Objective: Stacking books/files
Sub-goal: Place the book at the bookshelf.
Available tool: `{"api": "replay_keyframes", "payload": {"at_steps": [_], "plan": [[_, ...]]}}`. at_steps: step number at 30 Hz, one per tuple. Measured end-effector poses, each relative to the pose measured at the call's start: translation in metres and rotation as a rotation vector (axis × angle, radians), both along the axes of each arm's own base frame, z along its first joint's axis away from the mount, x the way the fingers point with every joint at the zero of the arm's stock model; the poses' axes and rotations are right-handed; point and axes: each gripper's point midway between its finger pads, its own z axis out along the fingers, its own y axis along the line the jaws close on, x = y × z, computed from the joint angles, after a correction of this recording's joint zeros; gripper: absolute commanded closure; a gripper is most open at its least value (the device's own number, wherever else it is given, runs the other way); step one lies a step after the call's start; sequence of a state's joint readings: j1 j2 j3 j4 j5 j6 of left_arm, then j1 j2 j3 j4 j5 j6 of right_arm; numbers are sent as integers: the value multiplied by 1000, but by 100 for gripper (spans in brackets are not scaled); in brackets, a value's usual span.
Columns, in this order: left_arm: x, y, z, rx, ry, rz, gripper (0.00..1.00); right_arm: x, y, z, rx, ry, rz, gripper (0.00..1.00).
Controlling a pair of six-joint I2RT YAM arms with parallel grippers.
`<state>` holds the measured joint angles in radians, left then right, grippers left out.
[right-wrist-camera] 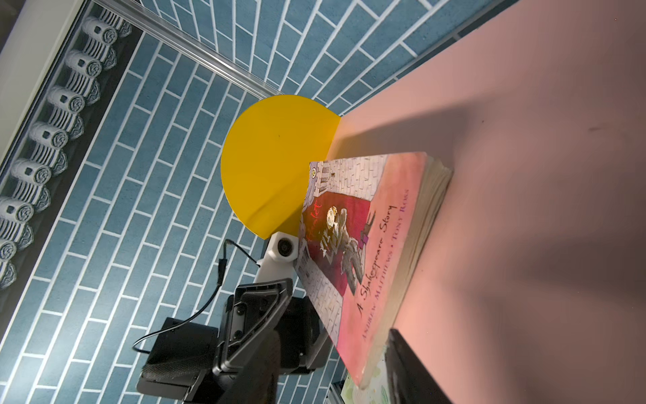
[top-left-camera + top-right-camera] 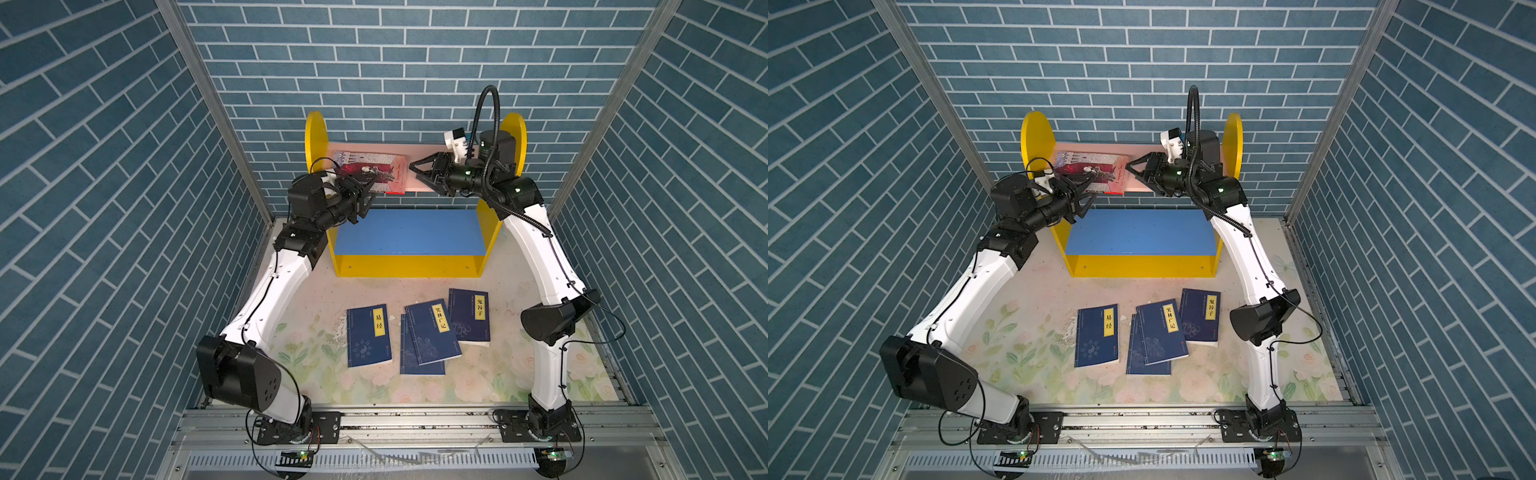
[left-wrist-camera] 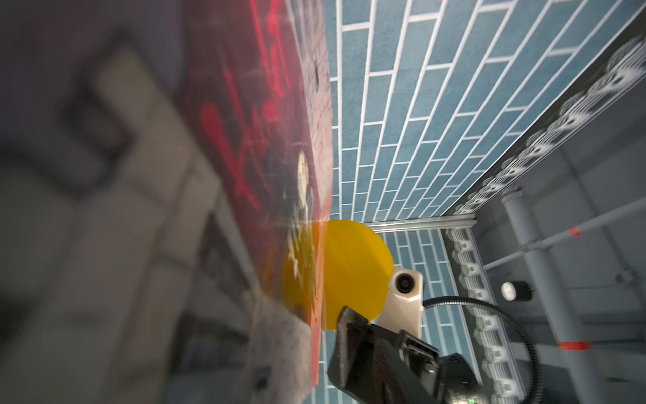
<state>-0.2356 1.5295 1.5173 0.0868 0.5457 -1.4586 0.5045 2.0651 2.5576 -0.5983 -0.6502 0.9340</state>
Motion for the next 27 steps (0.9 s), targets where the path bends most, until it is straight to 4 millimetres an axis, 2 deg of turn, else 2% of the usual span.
{"api": "replay_keyframes", "payload": {"at_steps": [4,10,11,19,23,27], "plan": [[1,0,1,-3,-4,1,19,0,0,0,-1,-1,0,50],[1,0,1,-9,-3,0,8,1,-1,-2,-17,-20,-5,50],[0,0,2,-9,-3,-1,1,1,-1,-2,-22,-24,-6,50],[-7,0,2,-6,15,-17,0,-2,-8,-5,-79,-57,-36,51],[-14,3,1,2,41,-16,0,-12,-16,7,-98,-100,-50,54],[-19,9,-2,16,65,-4,0,-32,-21,27,-113,-181,-32,56]]}}
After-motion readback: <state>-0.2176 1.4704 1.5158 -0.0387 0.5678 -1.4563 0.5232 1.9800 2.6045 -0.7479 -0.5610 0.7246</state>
